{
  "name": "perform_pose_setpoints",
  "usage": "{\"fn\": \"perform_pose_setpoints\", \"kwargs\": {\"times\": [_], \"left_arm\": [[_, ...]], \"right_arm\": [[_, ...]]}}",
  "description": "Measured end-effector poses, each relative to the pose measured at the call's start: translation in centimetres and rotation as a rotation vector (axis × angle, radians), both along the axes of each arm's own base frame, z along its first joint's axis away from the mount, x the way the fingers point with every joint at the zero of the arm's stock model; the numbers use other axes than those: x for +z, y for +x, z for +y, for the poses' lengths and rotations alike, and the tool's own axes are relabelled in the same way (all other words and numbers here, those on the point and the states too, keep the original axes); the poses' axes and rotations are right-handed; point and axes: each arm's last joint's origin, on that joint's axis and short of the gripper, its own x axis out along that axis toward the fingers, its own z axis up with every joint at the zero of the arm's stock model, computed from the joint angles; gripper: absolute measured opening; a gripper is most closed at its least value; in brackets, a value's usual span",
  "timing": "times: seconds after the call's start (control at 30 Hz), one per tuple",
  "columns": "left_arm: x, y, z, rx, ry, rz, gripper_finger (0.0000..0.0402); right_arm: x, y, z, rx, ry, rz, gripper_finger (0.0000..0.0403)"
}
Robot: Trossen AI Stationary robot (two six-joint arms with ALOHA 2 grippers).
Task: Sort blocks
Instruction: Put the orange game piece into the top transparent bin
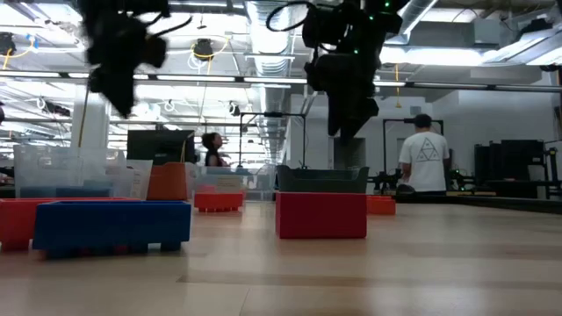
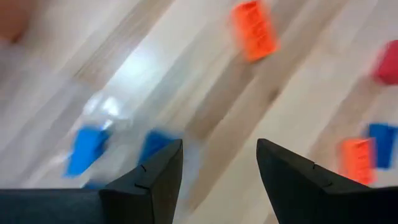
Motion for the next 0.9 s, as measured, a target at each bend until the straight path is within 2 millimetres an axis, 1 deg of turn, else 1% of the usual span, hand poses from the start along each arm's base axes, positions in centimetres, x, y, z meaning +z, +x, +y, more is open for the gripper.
{"fn": "perform_pose_setpoints", "kwargs": {"times": [0.07, 0.13, 0.27, 0.37, 0.5, 0.57, 0.63, 0.67, 0.77, 0.9], "left_arm": [[0.5, 2.3, -0.5, -0.027, 0.0, -0.025, 0.0197], [0.7, 4.7, -1.0, -0.034, 0.022, -0.017, 0.0195], [0.2, 9.3, -1.7, 0.03, 0.048, 0.005, 0.0195], [-1.3, 12.4, -1.8, 0.12, 0.023, 0.041, 0.0195], [-4.5, 15.7, -1.8, 0.197, -0.017, 0.107, 0.0195], [-6.2, 16.8, -1.8, 0.203, -0.055, 0.157, 0.0195], [-7.3, 17.7, -1.8, 0.207, -0.062, 0.19, 0.0195], [-7.6, 18.0, -1.8, 0.212, -0.065, 0.196, 0.0195], [-8.0, 18.5, -1.7, 0.218, -0.068, 0.213, 0.0195], [-7.8, 18.6, -1.7, 0.237, -0.075, 0.218, 0.0195]], "right_arm": [[-0.1, -0.1, -0.2, -0.007, 0.003, 0.012, 0.0276], [0.0, -0.3, -0.6, -0.017, 0.001, 0.011, 0.0276], [0.2, -1.0, -1.5, 0.014, -0.016, 0.038, 0.0276], [0.5, -1.7, -2.4, 0.072, -0.04, 0.057, 0.0276], [0.9, -2.3, -3.9, 0.092, -0.071, 0.042, 0.0276], [1.6, -2.9, -4.3, 0.095, -0.085, 0.027, 0.0276], [2.5, -3.6, -4.6, 0.12, -0.11, 0.006, 0.0276], [3.0, -3.9, -4.7, 0.127, -0.123, -0.008, 0.0276], [4.5, -4.8, -5.1, 0.115, -0.158, -0.066, 0.0276], [6.3, -6.0, -5.5, 0.099, -0.206, -0.136, 0.0276]]}}
